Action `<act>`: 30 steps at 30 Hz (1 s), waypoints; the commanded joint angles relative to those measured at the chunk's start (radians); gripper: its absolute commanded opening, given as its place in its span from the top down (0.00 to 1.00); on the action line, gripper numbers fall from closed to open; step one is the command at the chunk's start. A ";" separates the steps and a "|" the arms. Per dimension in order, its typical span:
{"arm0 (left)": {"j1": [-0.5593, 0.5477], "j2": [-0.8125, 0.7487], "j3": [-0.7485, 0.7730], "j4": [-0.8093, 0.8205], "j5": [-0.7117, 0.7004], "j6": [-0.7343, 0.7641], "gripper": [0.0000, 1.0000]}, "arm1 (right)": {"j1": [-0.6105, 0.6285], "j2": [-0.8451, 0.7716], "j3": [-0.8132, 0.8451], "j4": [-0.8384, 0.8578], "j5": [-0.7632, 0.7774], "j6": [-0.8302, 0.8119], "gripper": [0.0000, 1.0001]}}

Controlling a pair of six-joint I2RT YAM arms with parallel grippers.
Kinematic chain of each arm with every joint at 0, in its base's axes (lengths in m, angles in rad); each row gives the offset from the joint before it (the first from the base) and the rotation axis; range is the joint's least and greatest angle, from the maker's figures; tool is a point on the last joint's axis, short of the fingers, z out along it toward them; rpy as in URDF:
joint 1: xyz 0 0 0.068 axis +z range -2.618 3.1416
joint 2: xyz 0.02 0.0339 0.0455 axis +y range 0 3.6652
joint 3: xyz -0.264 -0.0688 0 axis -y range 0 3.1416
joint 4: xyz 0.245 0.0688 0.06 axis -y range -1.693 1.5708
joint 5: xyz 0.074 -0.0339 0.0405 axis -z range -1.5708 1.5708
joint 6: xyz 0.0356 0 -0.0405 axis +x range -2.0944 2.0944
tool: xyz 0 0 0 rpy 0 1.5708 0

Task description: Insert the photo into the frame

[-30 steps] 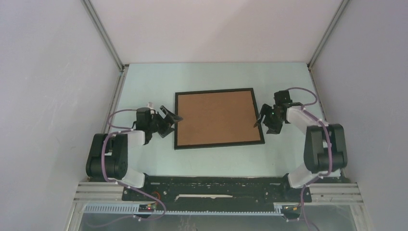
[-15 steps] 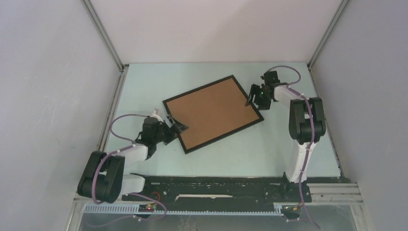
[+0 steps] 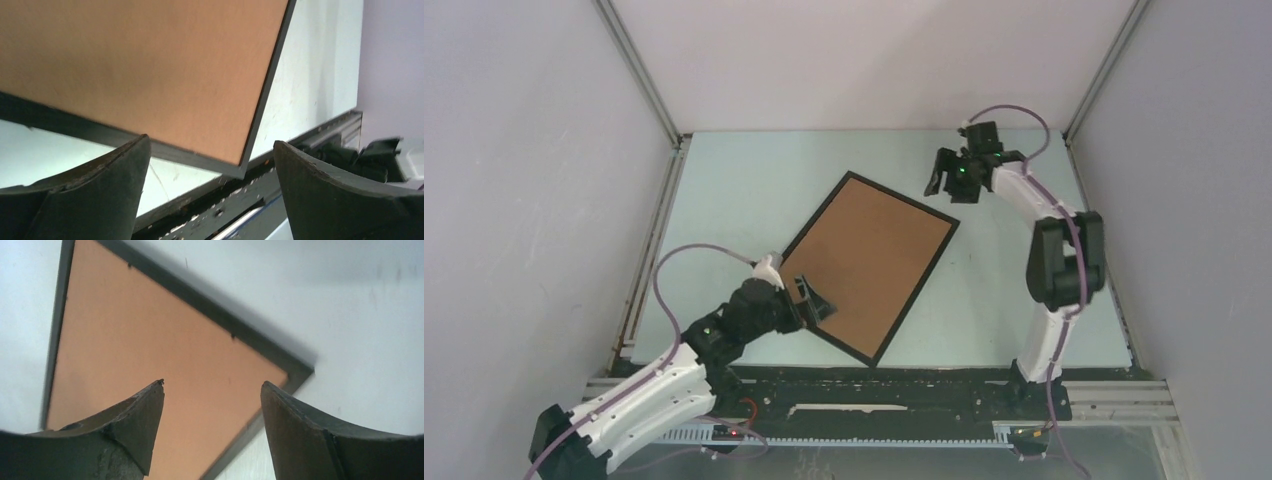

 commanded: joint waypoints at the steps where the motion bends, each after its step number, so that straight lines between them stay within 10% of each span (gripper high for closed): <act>1: 0.111 0.074 0.237 -0.098 -0.118 0.186 0.00 | -0.108 -0.265 -0.337 0.112 -0.167 0.176 0.23; 6: 0.365 0.378 0.394 0.082 0.060 0.224 0.00 | -0.227 -0.395 -0.713 0.363 -0.426 0.290 0.35; 16: 0.579 1.047 0.770 0.279 0.288 0.262 0.14 | -0.246 -0.307 -0.794 0.430 -0.504 0.284 0.63; 30: 0.597 1.275 0.883 0.250 0.365 0.218 0.27 | -0.192 -0.198 -0.745 0.438 -0.457 0.305 0.64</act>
